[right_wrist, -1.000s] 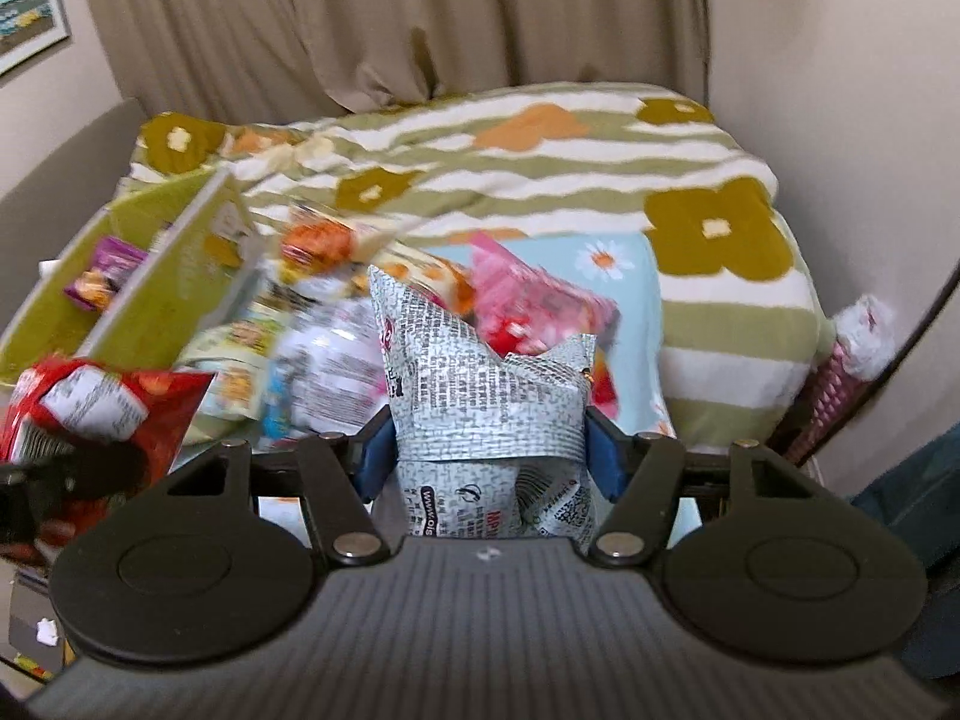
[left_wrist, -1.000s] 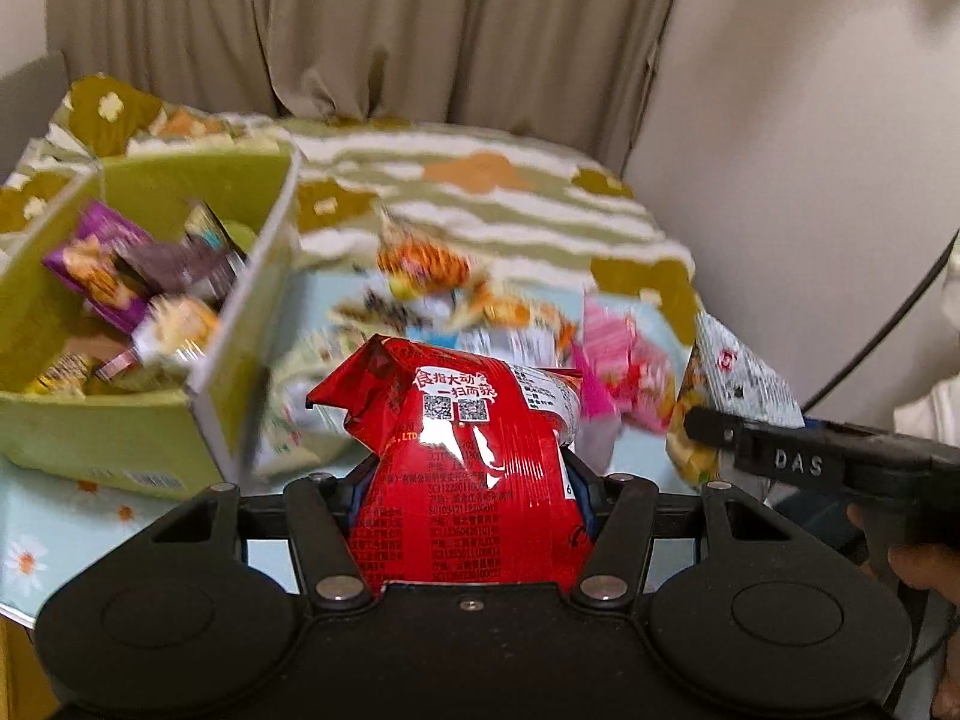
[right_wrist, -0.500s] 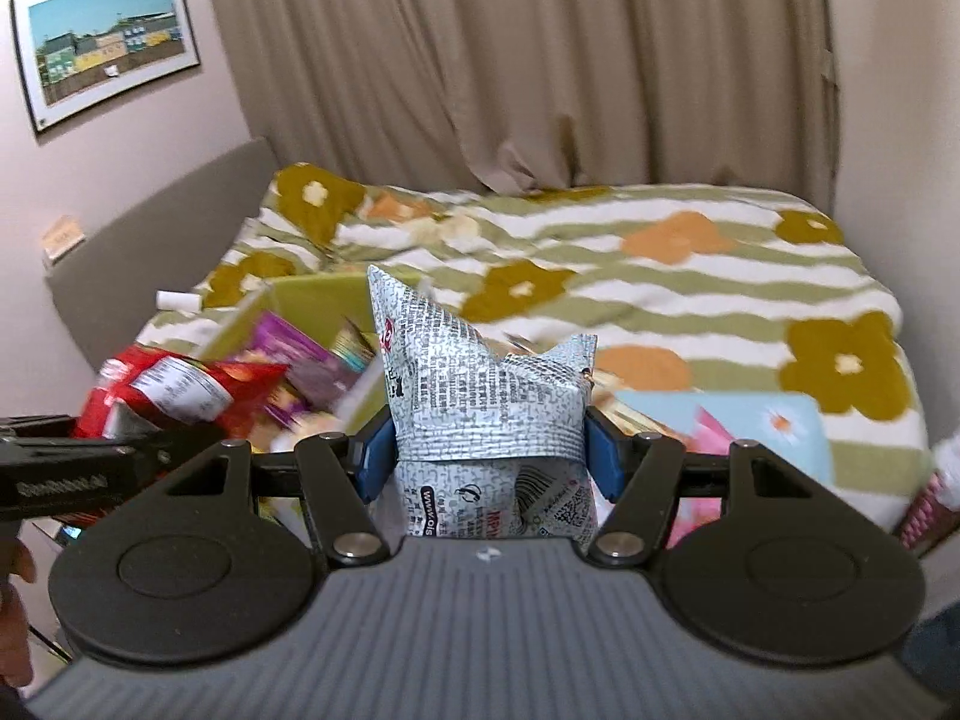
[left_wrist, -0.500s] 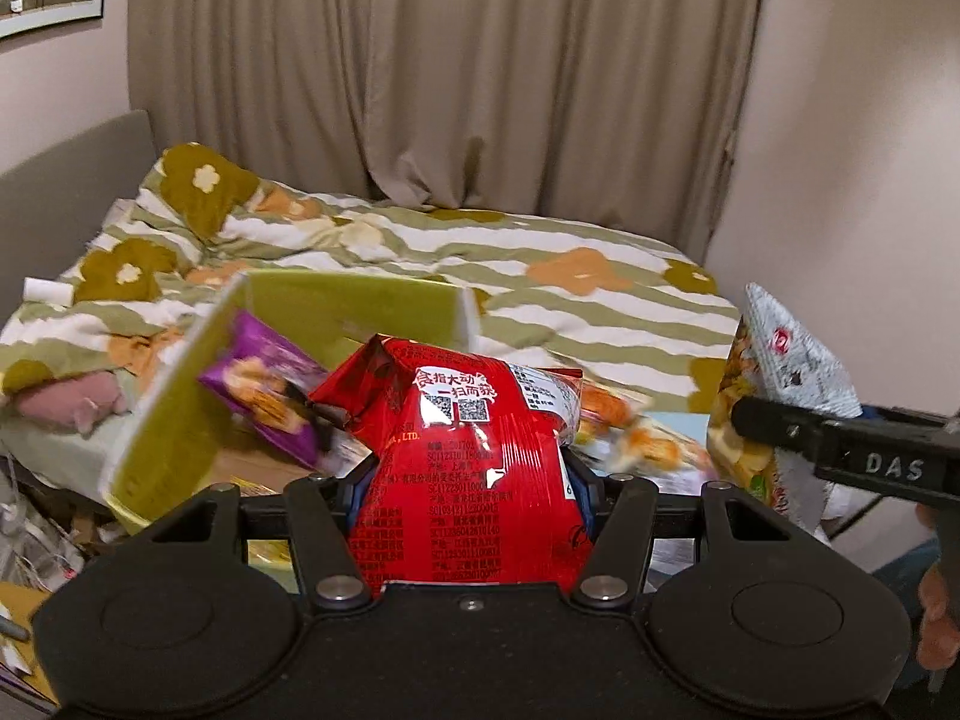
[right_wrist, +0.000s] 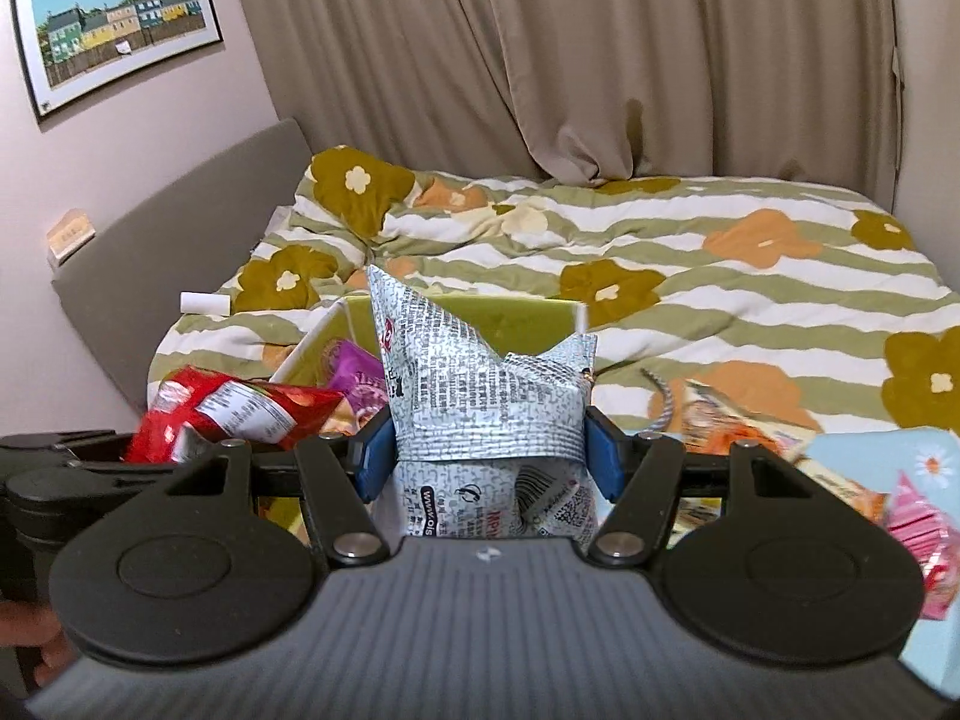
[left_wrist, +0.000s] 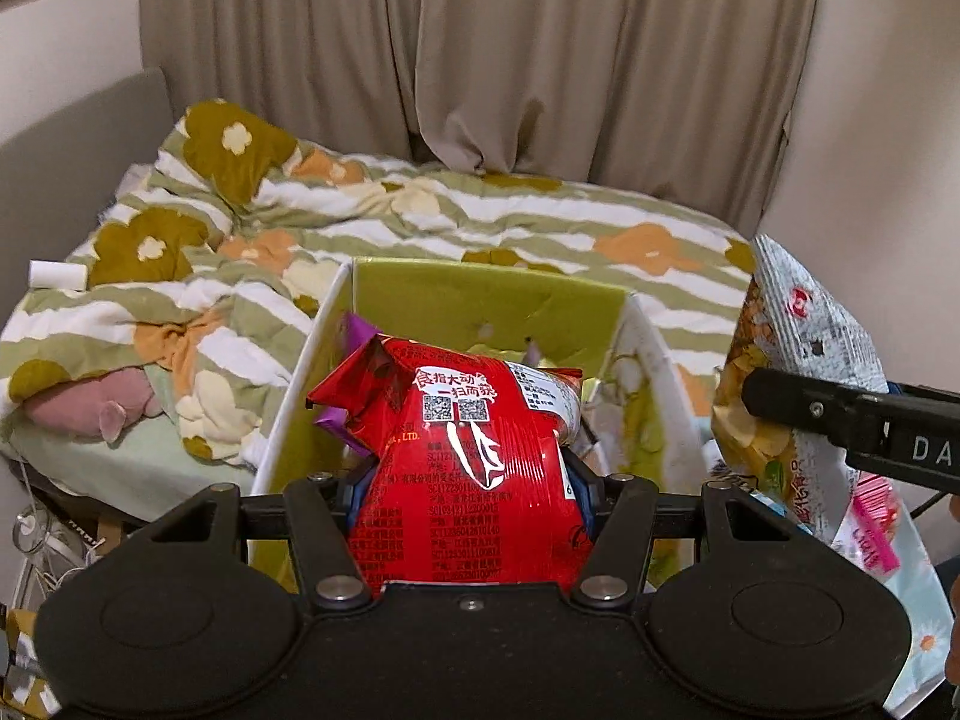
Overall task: Organize snacks
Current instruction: 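Carry the red and white bags into the yellow box and open both tools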
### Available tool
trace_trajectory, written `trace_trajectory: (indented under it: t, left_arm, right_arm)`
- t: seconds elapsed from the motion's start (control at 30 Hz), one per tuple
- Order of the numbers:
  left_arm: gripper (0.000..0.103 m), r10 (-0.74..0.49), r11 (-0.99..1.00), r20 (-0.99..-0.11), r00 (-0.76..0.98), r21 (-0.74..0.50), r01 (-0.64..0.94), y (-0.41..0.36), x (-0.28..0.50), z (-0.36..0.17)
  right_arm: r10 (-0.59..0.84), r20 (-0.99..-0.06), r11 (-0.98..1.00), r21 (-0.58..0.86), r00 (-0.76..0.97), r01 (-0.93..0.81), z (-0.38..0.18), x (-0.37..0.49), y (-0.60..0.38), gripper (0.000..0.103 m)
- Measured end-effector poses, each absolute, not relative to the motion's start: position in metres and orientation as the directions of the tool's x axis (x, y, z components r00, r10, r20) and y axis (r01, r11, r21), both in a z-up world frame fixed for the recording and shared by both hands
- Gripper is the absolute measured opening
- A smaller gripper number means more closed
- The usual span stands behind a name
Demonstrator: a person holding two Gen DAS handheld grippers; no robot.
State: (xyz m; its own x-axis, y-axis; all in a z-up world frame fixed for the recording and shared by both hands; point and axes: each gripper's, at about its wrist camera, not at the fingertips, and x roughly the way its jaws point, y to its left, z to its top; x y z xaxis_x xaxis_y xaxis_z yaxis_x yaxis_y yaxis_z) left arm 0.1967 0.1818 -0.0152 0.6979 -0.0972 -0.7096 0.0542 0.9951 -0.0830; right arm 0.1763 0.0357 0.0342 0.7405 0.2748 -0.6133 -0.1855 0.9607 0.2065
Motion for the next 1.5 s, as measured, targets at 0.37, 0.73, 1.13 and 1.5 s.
trace_trajectory:
  t: [0.37,0.73,1.13,1.5]
  left_arm:
    - [0.1,-0.205,0.979,-0.737,0.644,-0.15,0.14,0.207,0.215,-0.044]
    - [0.1,-0.154,0.987,-0.731,0.665,-0.145,0.07,0.22,0.207,-0.034]
    - [0.1,-0.073,0.994,-0.738,0.671,-0.113,-0.016,0.212,0.222,-0.03]
    - [0.1,-0.064,0.993,-0.759,0.648,-0.111,-0.033,0.206,0.22,-0.039]
  right_arm:
    - [0.191,-0.684,0.979,0.181,0.704,-0.089,0.009,0.204,0.085,0.079]
    - [0.226,-0.693,0.973,0.187,0.684,-0.133,0.005,0.216,0.095,0.079]
    - [0.255,-0.695,0.966,0.151,0.673,-0.209,-0.006,0.257,0.097,0.102]
    - [0.292,-0.675,0.956,0.198,0.678,-0.215,-0.02,0.252,0.081,0.103]
